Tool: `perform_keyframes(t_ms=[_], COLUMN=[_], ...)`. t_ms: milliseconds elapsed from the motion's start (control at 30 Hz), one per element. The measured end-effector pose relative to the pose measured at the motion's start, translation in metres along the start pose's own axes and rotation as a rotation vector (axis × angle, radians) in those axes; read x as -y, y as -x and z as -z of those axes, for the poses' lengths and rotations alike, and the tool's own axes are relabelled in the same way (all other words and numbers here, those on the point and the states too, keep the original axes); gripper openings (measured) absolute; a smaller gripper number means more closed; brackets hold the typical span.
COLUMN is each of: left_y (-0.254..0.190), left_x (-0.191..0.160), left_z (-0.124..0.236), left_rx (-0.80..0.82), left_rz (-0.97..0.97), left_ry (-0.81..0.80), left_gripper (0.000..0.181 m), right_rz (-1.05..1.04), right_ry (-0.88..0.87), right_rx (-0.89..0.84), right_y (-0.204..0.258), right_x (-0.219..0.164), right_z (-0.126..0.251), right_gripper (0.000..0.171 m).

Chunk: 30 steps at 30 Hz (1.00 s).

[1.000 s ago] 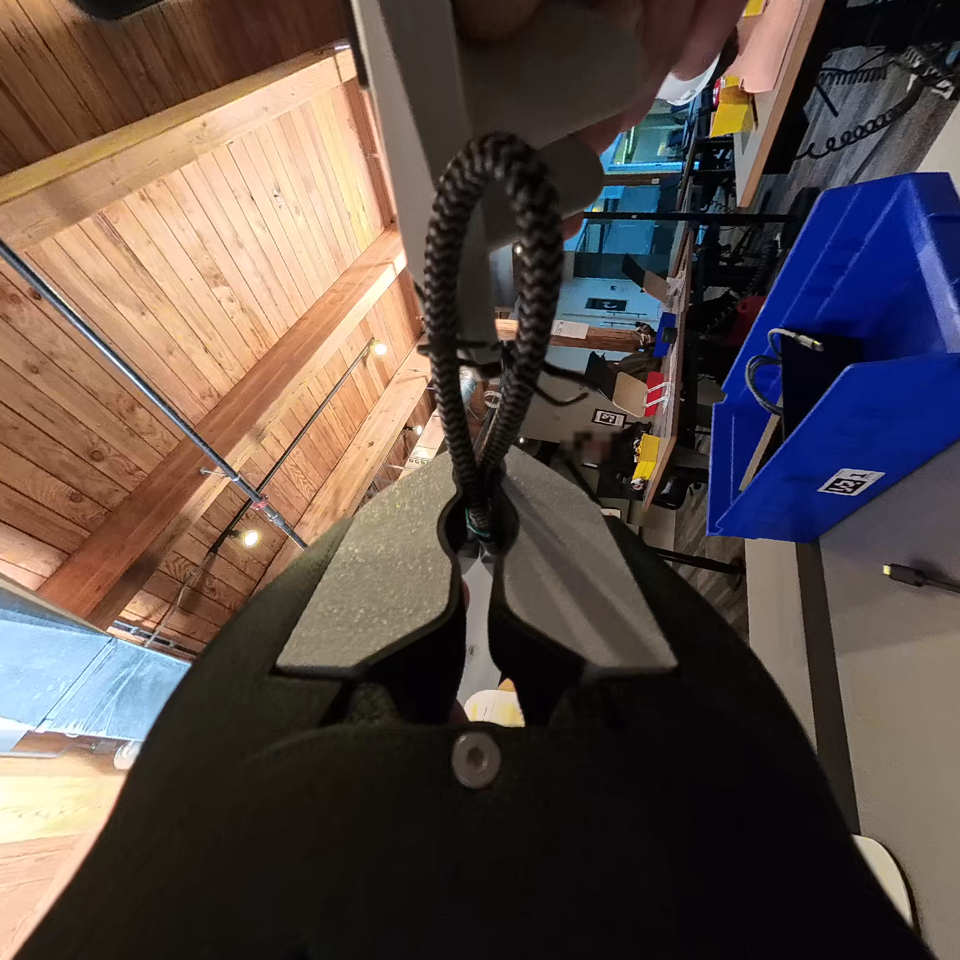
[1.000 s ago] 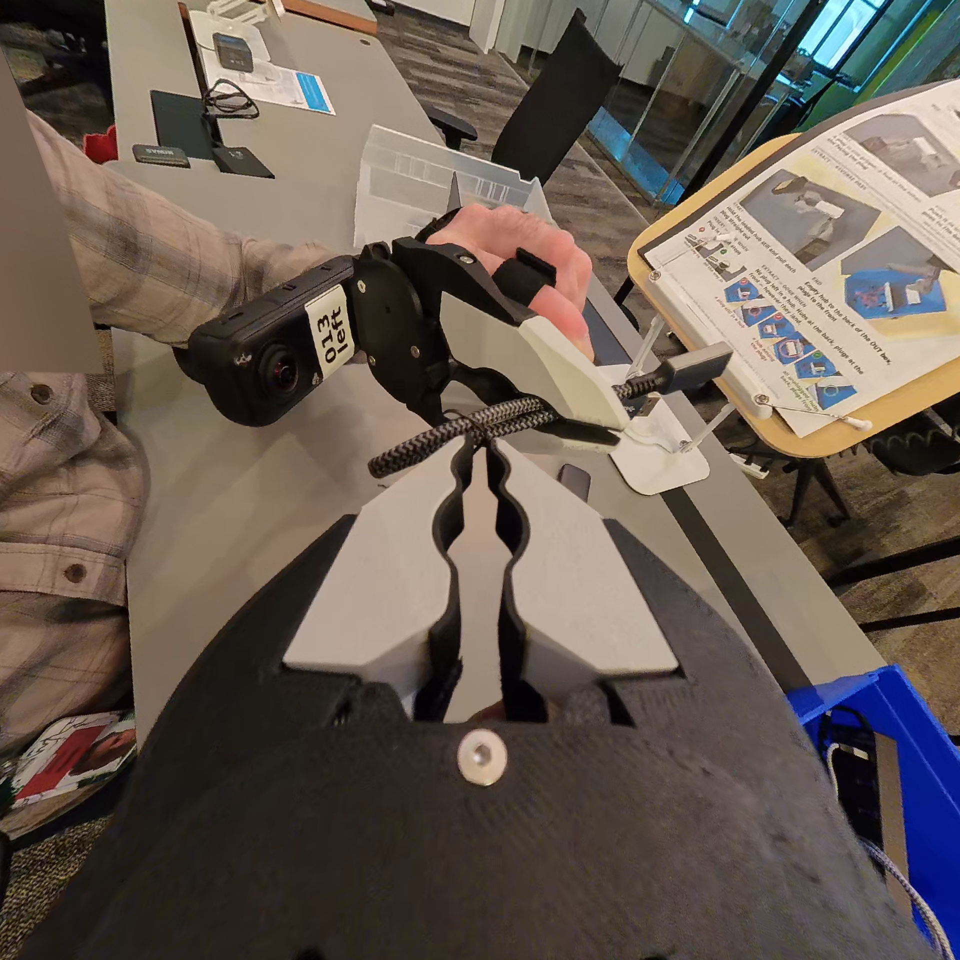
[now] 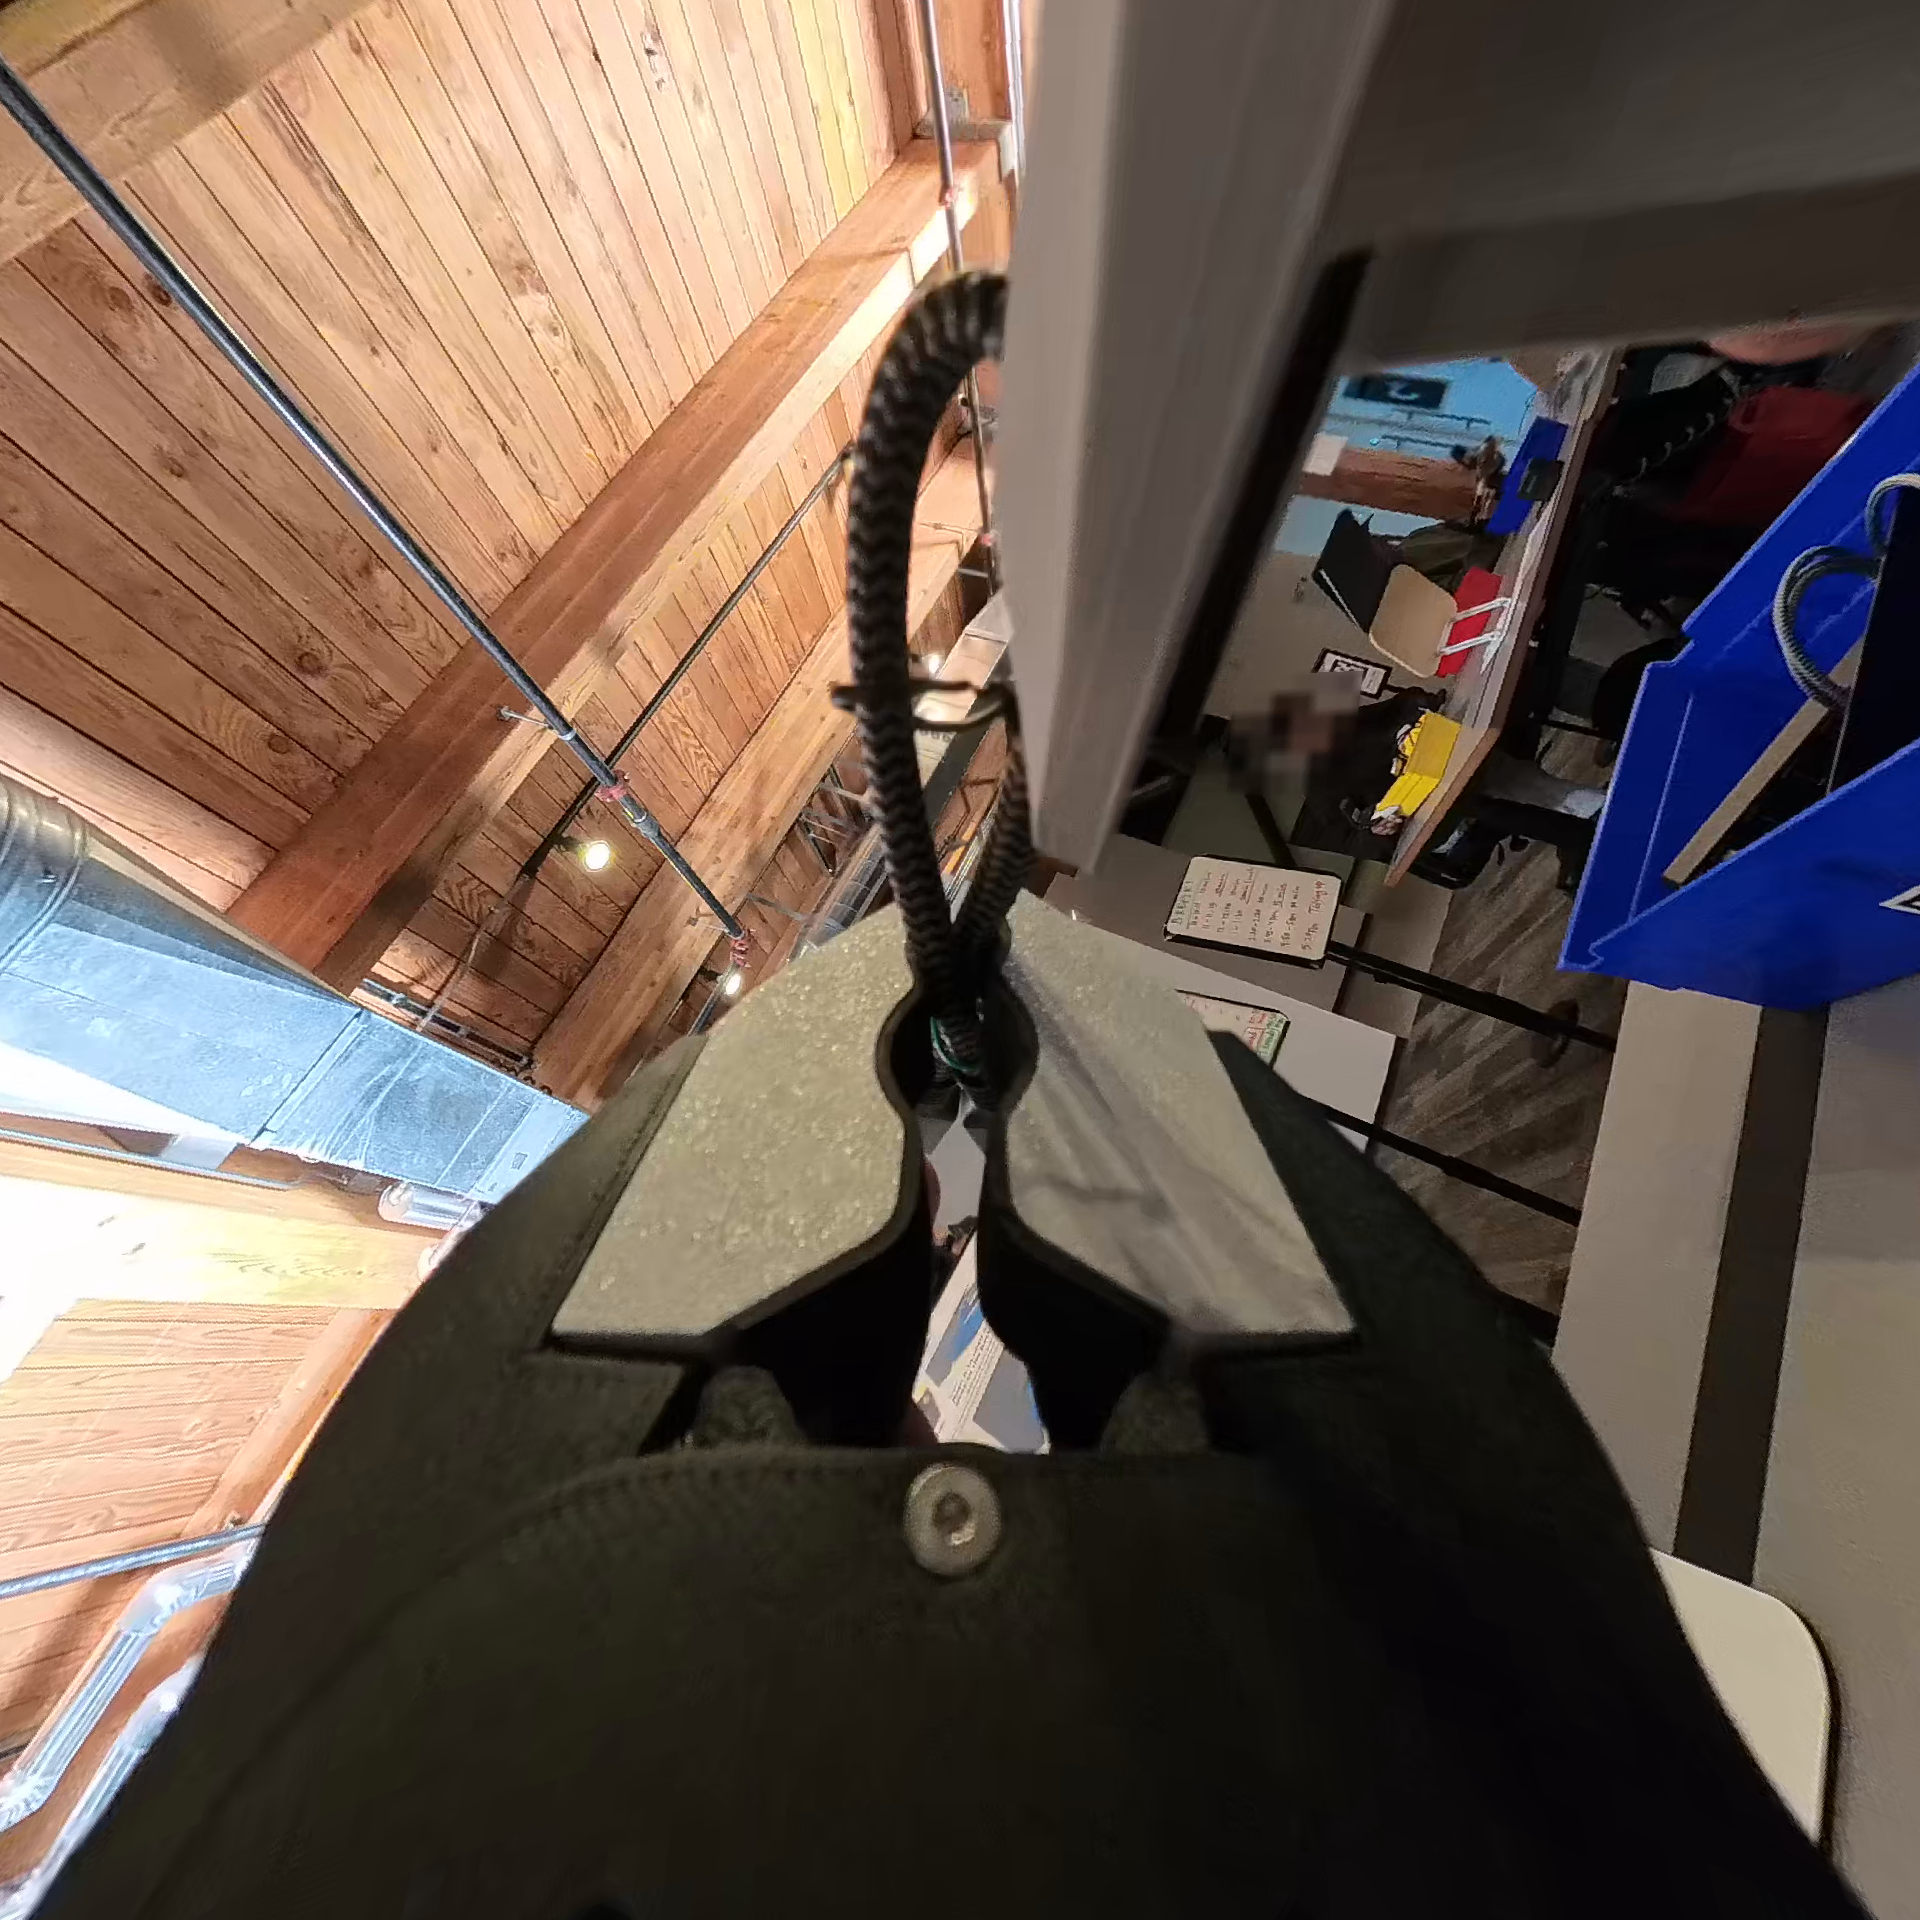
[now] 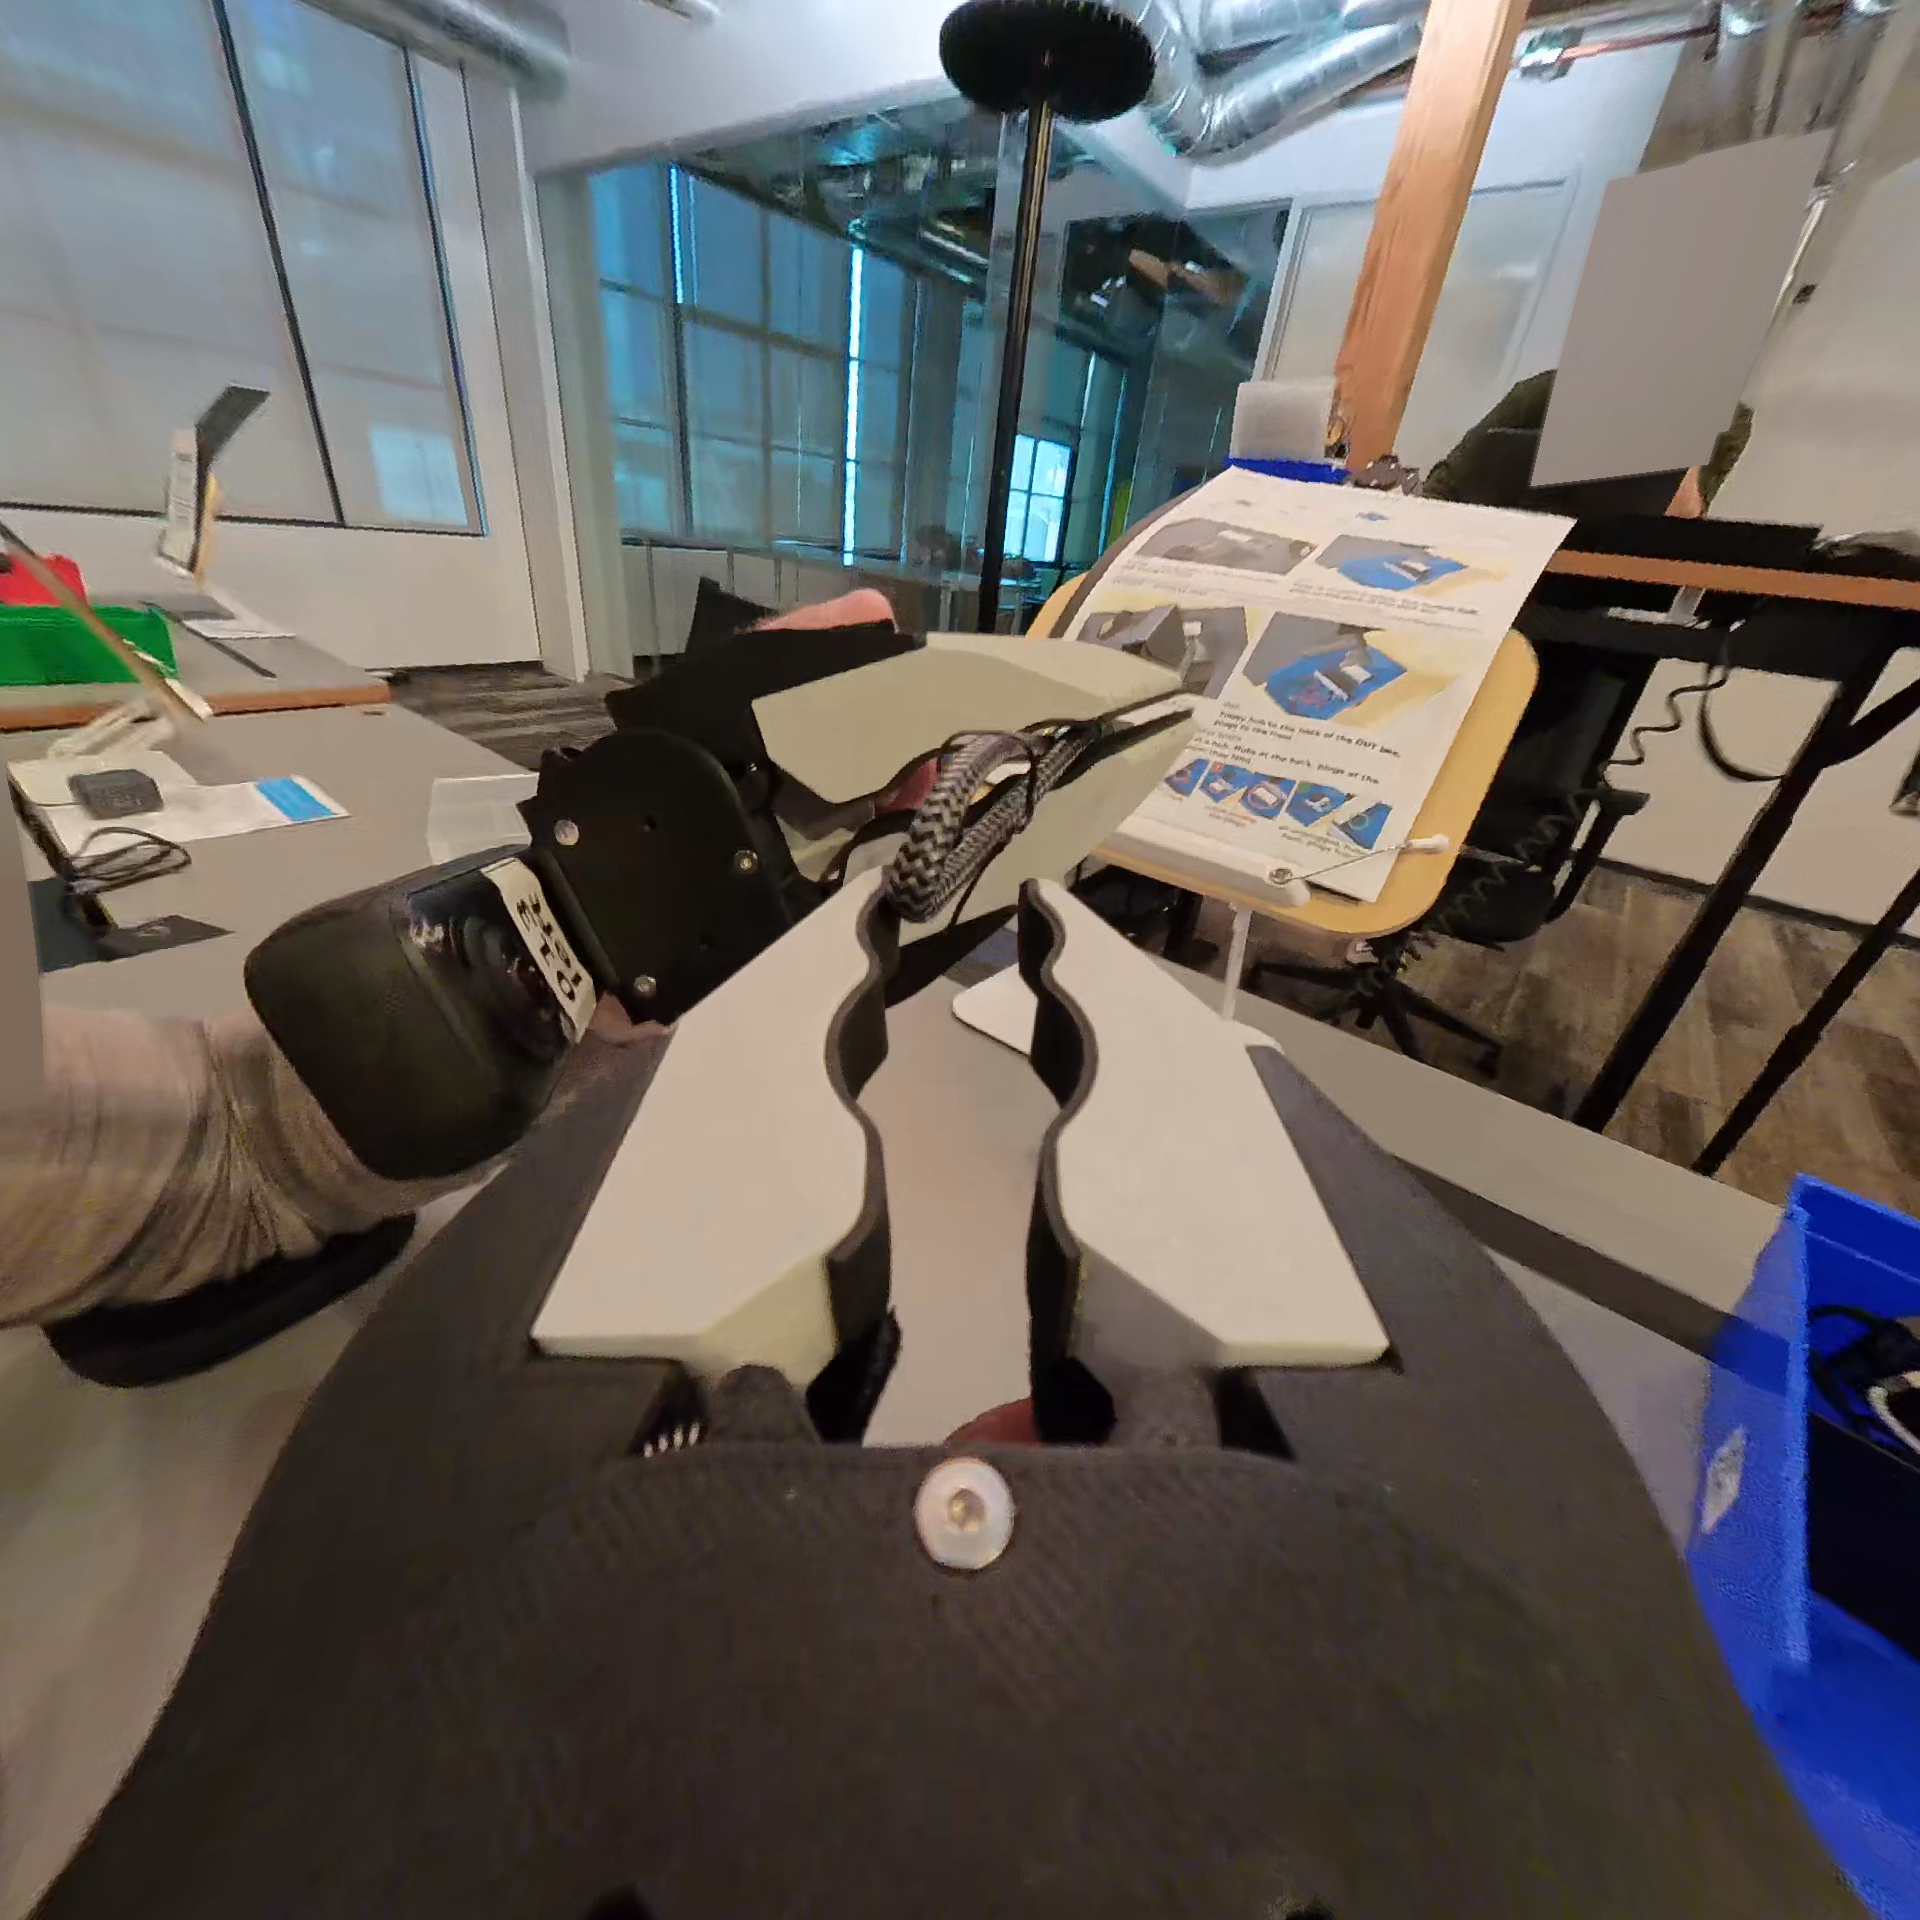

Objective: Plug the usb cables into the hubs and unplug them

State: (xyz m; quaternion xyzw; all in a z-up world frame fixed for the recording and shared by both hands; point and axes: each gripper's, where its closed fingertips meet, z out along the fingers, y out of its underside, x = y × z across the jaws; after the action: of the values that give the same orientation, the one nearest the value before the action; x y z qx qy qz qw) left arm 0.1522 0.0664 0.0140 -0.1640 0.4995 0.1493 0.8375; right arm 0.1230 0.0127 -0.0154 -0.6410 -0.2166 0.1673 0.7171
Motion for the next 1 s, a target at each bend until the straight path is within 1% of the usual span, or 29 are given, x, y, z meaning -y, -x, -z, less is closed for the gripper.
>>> perform_keyframes(t_ms=[33, 133, 233, 400, 533, 667, 767, 833, 933, 1000], left_y=[-0.001, 0.000, 0.001, 0.000, -0.004, -0.014, -0.019, -0.023, -0.023, -0.020], left_x=[0.000, 0.000, -0.001, 0.000, -0.001, -0.001, -0.001, -0.002, 0.002, 0.005], left_z=[0.000, 0.000, -0.001, -0.001, -0.002, -0.004, -0.004, -0.004, -0.002, -0.002], left_rx=[-0.002, 0.005, 0.011, 0.012, -0.014, -0.090, -0.132, -0.171, -0.199, -0.174], left_rz=[-0.001, -0.005, -0.011, -0.012, -0.019, -0.010, -0.013, 0.010, 0.054, 0.083], left_ry=[-0.001, 0.002, 0.008, 0.004, 0.017, 0.052, 0.086, 0.105, 0.123, 0.115], left_gripper=[0.002, 0.002, 0.002, 0.002, 0.002, 0.003, 0.002, 0.002, 0.001, 0.001], right_rz=[-0.014, -0.050, -0.076, -0.063, 0.005, 0.067, 0.022, -0.027, -0.194, -0.283], right_ry=[-0.005, -0.027, -0.040, -0.058, -0.021, 0.016, 0.010, -0.006, -0.135, -0.226], right_rx=[0.003, 0.012, 0.012, -0.021, -0.058, -0.096, -0.075, -0.029, 0.065, 0.095], right_y=[0.001, 0.002, 0.003, -0.003, -0.010, -0.022, -0.028, -0.026, -0.024, -0.023], right_x=[-0.001, -0.001, -0.001, -0.001, -0.004, -0.003, -0.002, -0.002, 0.005, 0.010], right_z=[-0.001, -0.003, -0.005, -0.001, 0.001, 0.007, 0.009, 0.010, 0.013, 0.016], right_gripper=[0.017, 0.010, 0.006, 0.001, 0.000, 0.000, 0.000, 0.000, 0.000, 0.000])
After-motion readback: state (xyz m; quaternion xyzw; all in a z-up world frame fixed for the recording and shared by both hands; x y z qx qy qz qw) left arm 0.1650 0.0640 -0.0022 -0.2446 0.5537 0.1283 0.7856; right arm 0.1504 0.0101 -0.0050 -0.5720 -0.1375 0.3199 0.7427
